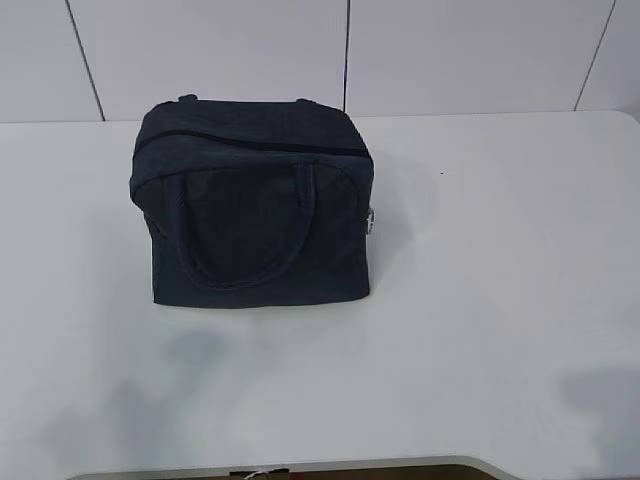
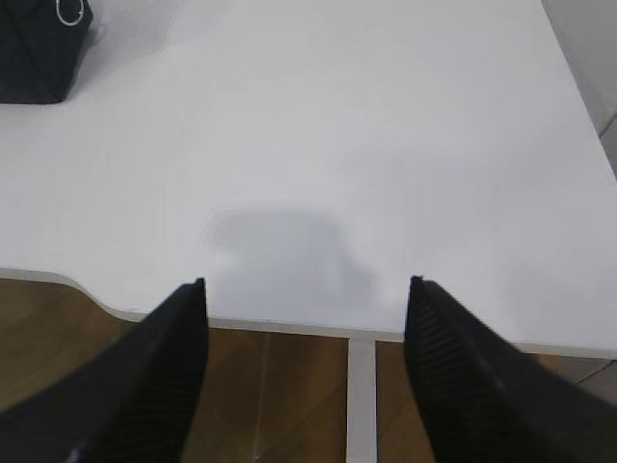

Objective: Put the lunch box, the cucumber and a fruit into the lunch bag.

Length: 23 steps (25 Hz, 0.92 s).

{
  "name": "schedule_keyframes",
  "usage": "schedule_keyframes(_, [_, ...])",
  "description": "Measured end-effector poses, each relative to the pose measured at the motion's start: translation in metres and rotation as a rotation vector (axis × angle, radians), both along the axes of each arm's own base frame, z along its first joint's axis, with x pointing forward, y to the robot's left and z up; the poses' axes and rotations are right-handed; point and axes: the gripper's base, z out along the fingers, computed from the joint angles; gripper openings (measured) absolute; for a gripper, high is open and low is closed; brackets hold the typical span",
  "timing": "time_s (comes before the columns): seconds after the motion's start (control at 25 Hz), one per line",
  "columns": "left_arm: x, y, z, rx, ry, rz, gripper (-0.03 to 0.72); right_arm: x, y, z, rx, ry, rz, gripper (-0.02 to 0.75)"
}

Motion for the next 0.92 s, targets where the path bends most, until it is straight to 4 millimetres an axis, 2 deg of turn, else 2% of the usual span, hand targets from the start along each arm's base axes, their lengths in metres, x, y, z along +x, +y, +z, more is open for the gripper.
schedule_keyframes(0.92, [0.0001, 0.0000, 0.0000, 0.000, 0.000, 0.004, 0.362, 0.0000, 0.0000, 0.0000, -0.001, 0.000, -0.003, 0.510])
